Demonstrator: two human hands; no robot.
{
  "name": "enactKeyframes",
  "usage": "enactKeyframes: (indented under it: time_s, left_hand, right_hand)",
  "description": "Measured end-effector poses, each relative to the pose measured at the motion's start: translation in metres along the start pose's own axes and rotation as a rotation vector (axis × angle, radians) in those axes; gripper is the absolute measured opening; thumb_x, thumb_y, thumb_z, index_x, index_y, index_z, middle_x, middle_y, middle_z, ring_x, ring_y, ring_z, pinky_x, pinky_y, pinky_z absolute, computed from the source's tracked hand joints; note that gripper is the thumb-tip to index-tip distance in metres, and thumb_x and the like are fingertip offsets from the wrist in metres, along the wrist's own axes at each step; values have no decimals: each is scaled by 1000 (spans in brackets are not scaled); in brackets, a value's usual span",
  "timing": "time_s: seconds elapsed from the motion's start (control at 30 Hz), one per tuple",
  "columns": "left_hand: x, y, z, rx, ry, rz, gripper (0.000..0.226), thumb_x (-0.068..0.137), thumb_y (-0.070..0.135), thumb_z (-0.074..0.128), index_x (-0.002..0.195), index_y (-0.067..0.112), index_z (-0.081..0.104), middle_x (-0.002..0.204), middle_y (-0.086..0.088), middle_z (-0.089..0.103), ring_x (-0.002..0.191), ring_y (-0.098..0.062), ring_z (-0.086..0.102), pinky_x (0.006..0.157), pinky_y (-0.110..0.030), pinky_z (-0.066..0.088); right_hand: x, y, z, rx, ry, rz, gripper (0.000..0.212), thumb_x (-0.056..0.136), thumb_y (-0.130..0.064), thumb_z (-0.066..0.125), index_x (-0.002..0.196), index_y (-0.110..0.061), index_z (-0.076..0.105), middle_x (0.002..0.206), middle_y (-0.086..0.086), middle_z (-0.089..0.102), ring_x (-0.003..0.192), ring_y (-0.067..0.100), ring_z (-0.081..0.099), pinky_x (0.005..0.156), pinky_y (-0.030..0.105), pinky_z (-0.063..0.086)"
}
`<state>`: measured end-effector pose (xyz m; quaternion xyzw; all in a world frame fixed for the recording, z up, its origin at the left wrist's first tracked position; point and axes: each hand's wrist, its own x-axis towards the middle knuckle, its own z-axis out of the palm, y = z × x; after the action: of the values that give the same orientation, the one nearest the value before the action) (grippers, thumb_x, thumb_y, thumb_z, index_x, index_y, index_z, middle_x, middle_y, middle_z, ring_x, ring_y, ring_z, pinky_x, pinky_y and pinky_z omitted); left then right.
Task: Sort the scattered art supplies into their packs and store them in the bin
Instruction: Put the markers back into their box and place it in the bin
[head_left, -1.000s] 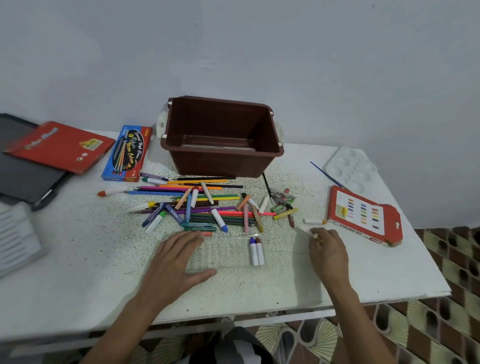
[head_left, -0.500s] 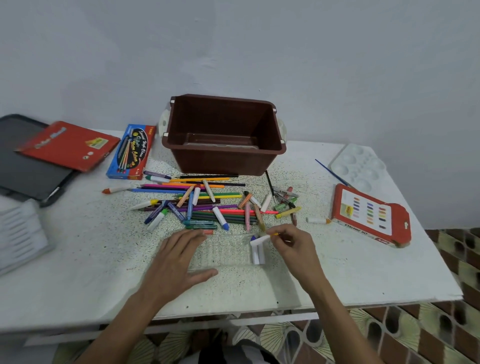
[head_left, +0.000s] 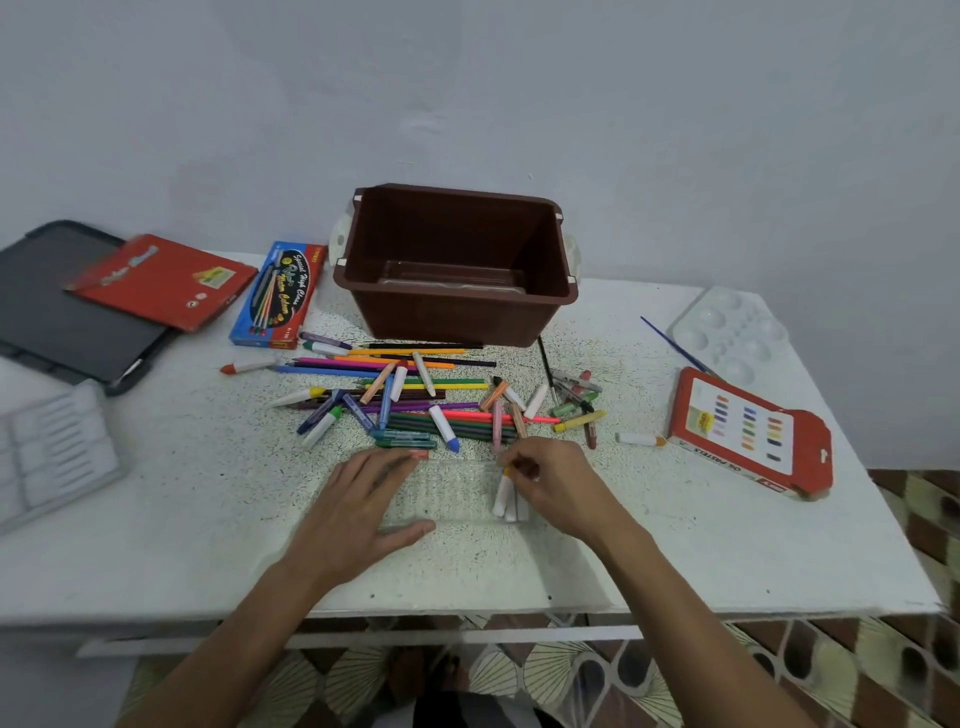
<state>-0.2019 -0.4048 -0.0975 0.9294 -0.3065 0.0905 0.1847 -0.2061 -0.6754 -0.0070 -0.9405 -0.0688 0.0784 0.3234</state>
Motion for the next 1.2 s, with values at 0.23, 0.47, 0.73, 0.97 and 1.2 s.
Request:
enactKeyframes:
  time_s: [0.23,0.47,0.73,0.97,1.2]
  left_hand:
    - [1,1,0,8,6,-1,75,89,69,52,142,15,50,137,-1,51,125,-21,48,103,-39,42]
    - [1,1,1,5,14,-6,75,89,68,54,141,15,52,135,-2,52,124,-21,49,102,-40,43]
    - [1,3,-2,26,16,6,74,90,68,49,139,13,53,135,-2,53,123,-22,48,103,-37,37]
    - [-1,2,-5,44,-12,39,71,94,64,42,139,10,53,138,-4,50,125,-23,45,105,-34,28]
    - [0,1,-7,72,-36,25,72,95,66,38,142,14,51,137,-3,51,125,-23,46,104,-38,30]
  right_hand:
    - [2,-3,20,-180,33,-180,21,91,-2,60,108,1,71,101,11,58,81,18,56,78,15,38]
    - [-8,3,42,-350,219,-286,5,82,-2,68,85,-5,70,86,7,64,85,20,52,83,33,47]
    - [-11,9,43,-485,202,-380,9,89,-10,63,85,-10,72,85,2,66,83,19,52,80,35,47]
    - [-15,13,49,-477,220,-346,6,84,-9,68,89,-11,70,91,2,62,83,17,47,84,28,41]
    - [-17,18,55,-517,226,-340,10,89,-9,60,92,-11,69,94,3,61,83,19,49,85,30,43]
